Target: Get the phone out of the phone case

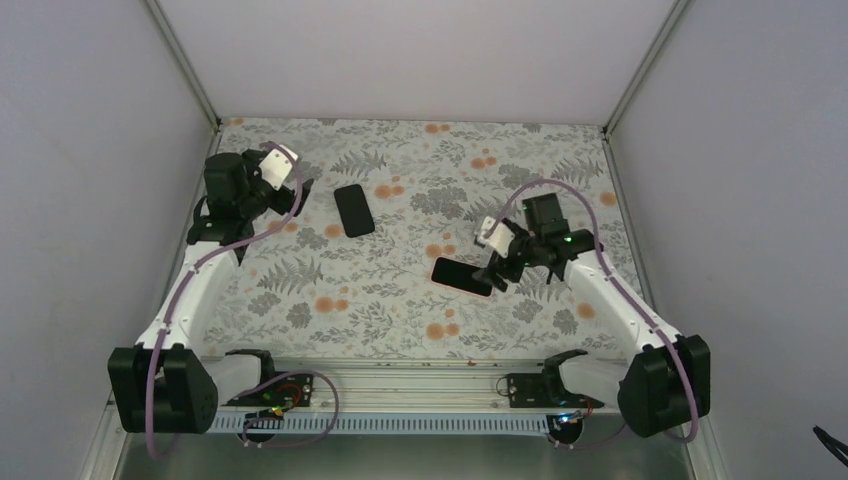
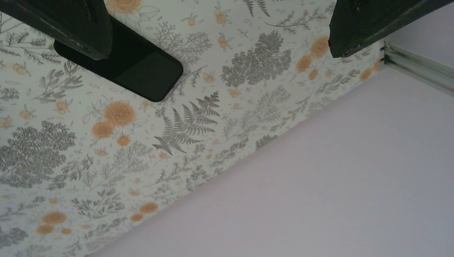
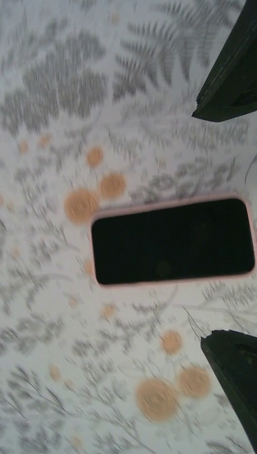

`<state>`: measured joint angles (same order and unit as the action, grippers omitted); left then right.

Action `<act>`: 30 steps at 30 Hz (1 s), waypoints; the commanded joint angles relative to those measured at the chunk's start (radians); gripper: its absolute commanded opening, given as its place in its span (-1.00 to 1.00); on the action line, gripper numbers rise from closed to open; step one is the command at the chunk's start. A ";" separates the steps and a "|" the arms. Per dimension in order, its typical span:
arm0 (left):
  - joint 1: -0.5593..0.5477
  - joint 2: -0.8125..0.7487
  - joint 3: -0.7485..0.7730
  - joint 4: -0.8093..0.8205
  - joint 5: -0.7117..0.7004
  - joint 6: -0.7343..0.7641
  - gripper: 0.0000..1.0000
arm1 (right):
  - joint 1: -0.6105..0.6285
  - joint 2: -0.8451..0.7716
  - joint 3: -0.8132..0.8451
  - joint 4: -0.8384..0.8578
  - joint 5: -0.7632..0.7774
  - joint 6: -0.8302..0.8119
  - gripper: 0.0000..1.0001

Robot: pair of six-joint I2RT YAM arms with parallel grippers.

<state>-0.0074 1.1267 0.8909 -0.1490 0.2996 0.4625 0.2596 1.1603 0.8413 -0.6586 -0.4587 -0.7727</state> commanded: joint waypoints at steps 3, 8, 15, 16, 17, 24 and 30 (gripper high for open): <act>0.004 0.039 0.035 -0.023 0.052 0.033 1.00 | 0.198 0.076 -0.051 -0.083 0.187 -0.030 1.00; 0.004 0.026 0.015 -0.010 0.054 0.044 1.00 | 0.252 0.184 -0.083 -0.012 0.228 -0.020 1.00; 0.004 0.030 0.003 -0.027 0.035 0.062 1.00 | 0.255 0.311 -0.063 0.046 0.259 -0.050 1.00; 0.004 0.026 -0.004 -0.019 0.029 0.063 1.00 | 0.255 0.319 -0.059 0.050 0.262 -0.052 1.00; 0.004 0.020 -0.010 -0.012 0.027 0.064 1.00 | 0.255 0.328 -0.055 0.056 0.266 -0.054 1.00; 0.004 0.030 -0.024 0.002 0.032 0.056 1.00 | 0.252 0.405 -0.016 0.077 0.301 -0.074 1.00; 0.004 0.038 -0.033 0.009 0.039 0.064 1.00 | 0.246 0.378 0.036 0.043 0.242 -0.090 1.00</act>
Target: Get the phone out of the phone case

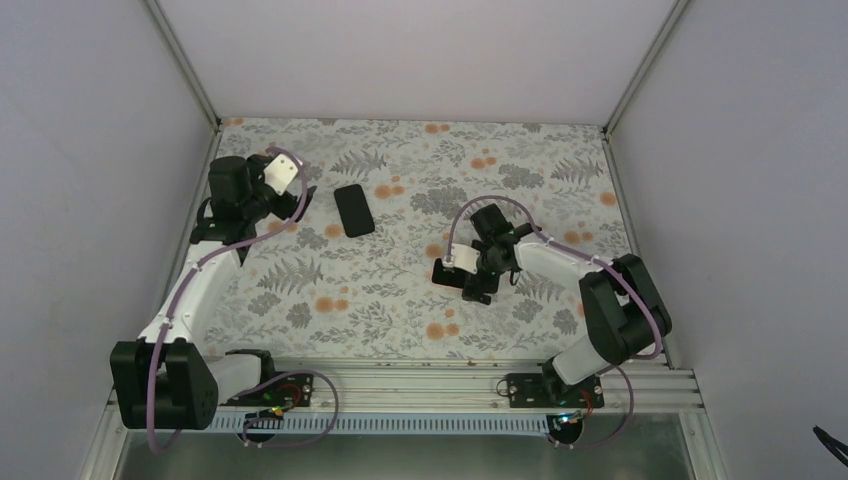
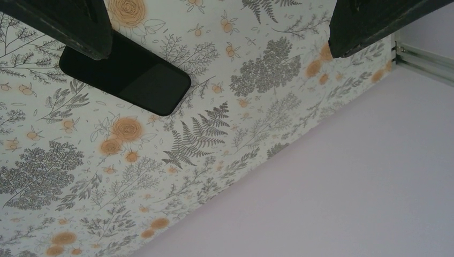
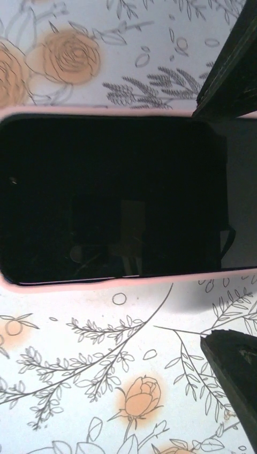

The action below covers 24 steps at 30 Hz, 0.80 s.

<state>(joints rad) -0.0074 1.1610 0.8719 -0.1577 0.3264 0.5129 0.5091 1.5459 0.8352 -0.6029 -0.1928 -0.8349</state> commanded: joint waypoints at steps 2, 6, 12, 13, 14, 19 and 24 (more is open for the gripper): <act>0.004 0.011 -0.011 0.019 0.018 0.016 1.00 | -0.008 0.021 0.050 -0.020 -0.012 -0.039 1.00; 0.004 0.026 -0.011 0.018 0.034 0.018 1.00 | -0.032 0.096 0.067 -0.024 -0.010 -0.059 0.99; 0.004 0.024 -0.024 0.020 0.041 0.025 1.00 | -0.073 0.163 0.092 -0.008 -0.015 -0.092 1.00; 0.004 0.023 -0.025 0.018 0.044 0.029 1.00 | -0.081 0.174 0.101 -0.019 -0.022 -0.100 1.00; 0.004 0.024 -0.025 0.011 0.051 0.032 1.00 | -0.089 0.185 0.109 -0.028 -0.022 -0.107 1.00; -0.001 0.051 -0.002 -0.067 0.131 0.054 1.00 | -0.096 0.236 0.138 -0.106 -0.009 -0.127 0.84; -0.070 0.114 0.075 -0.245 0.164 0.114 1.00 | -0.055 0.233 0.108 -0.109 0.056 -0.102 0.49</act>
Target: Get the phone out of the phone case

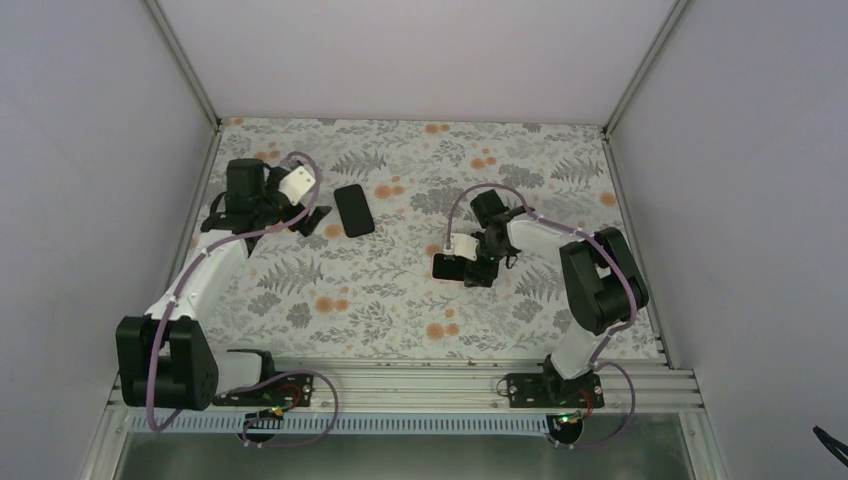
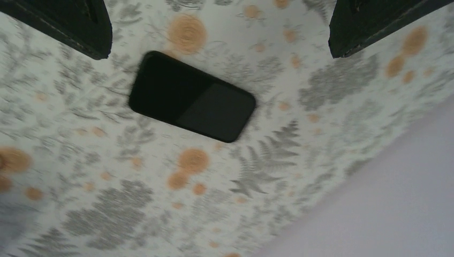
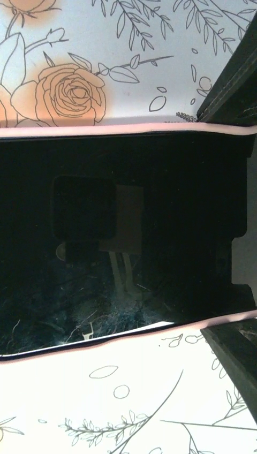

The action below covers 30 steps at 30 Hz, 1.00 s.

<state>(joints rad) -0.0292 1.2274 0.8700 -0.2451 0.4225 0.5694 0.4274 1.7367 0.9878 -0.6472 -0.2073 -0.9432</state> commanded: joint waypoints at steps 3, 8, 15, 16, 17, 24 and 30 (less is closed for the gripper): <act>-0.101 0.128 0.162 -0.313 0.125 0.083 1.00 | 0.033 0.043 -0.044 -0.071 0.071 0.012 0.37; -0.139 0.312 0.351 -0.526 0.317 0.093 1.00 | 0.032 0.012 -0.005 -0.049 0.022 0.064 0.22; -0.177 0.555 0.602 -0.691 0.511 0.059 1.00 | 0.051 -0.112 0.077 0.004 -0.043 0.159 0.17; -0.182 0.596 0.638 -0.714 0.539 0.053 1.00 | 0.061 -0.119 0.092 0.008 -0.043 0.179 0.16; -0.186 0.630 0.673 -0.731 0.565 0.044 1.00 | 0.068 -0.124 0.106 0.015 -0.042 0.189 0.16; -0.220 0.841 0.829 -0.788 0.648 -0.013 1.00 | 0.118 -0.104 0.204 0.085 0.013 0.262 0.17; -0.243 0.923 0.911 -0.825 0.678 -0.035 1.00 | 0.148 -0.019 0.297 0.124 0.054 0.286 0.17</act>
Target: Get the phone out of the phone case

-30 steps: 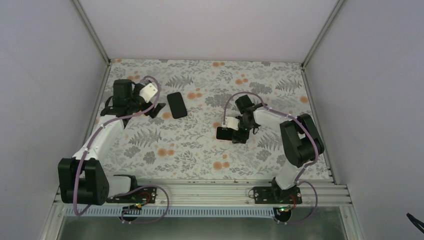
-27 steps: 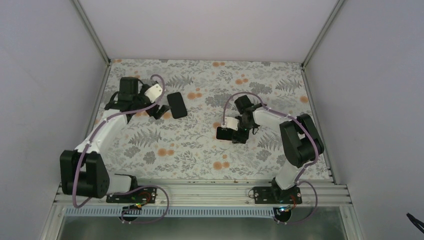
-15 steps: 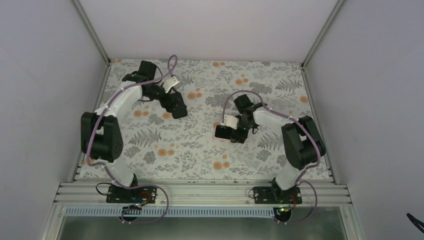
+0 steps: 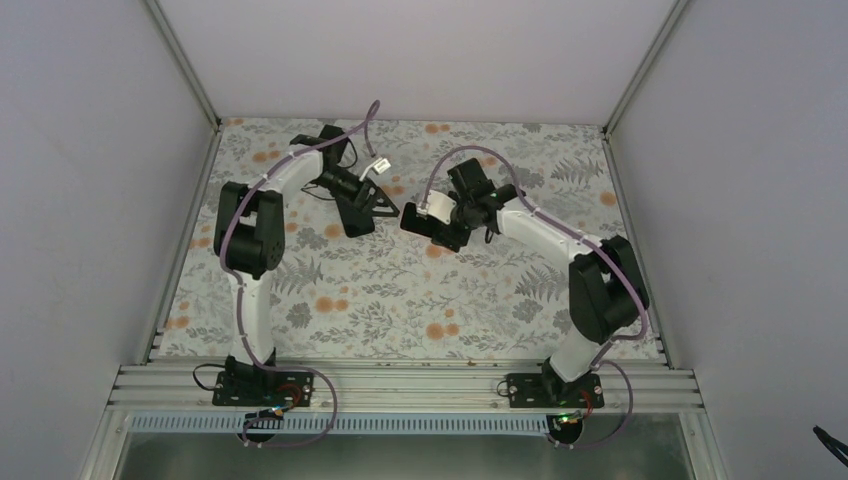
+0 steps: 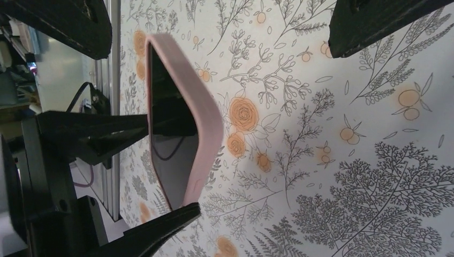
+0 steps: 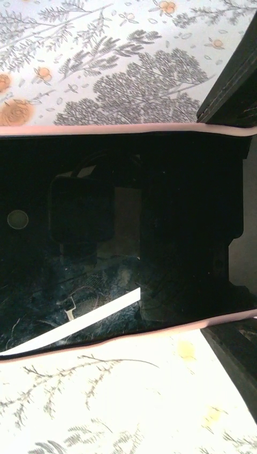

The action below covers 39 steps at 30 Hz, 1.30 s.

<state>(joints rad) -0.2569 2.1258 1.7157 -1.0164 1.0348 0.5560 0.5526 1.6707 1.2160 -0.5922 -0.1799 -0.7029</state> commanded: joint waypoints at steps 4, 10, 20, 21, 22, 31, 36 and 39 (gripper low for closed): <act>-0.029 0.039 0.102 -0.041 0.063 -0.065 0.95 | 0.052 0.090 0.134 0.068 0.040 0.049 0.19; -0.053 0.074 0.166 -0.101 0.042 -0.072 0.57 | 0.069 0.130 0.181 0.122 0.092 0.086 0.18; -0.068 0.069 0.145 -0.109 0.024 -0.058 0.22 | 0.074 0.093 0.172 0.204 0.155 0.129 0.13; -0.067 0.069 0.149 -0.111 0.029 -0.056 0.09 | 0.075 0.089 0.172 0.204 0.155 0.130 0.13; -0.068 0.069 0.154 -0.115 0.030 -0.056 -0.02 | 0.075 0.085 0.171 0.206 0.154 0.132 0.13; -0.065 0.067 0.194 -0.121 0.036 -0.060 -0.95 | 0.081 0.053 0.156 0.157 0.118 0.129 0.48; -0.064 0.040 0.210 -0.147 0.007 0.011 -0.95 | 0.077 -0.028 0.126 0.042 0.019 0.092 0.99; -0.073 -0.007 0.196 -0.165 -0.071 0.100 -0.95 | 0.039 -0.134 0.087 -0.034 -0.056 0.039 1.00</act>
<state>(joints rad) -0.3176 2.1994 1.8893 -1.1614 1.0065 0.5053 0.6270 1.6894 1.3403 -0.5304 -0.0982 -0.6113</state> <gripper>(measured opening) 0.114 0.996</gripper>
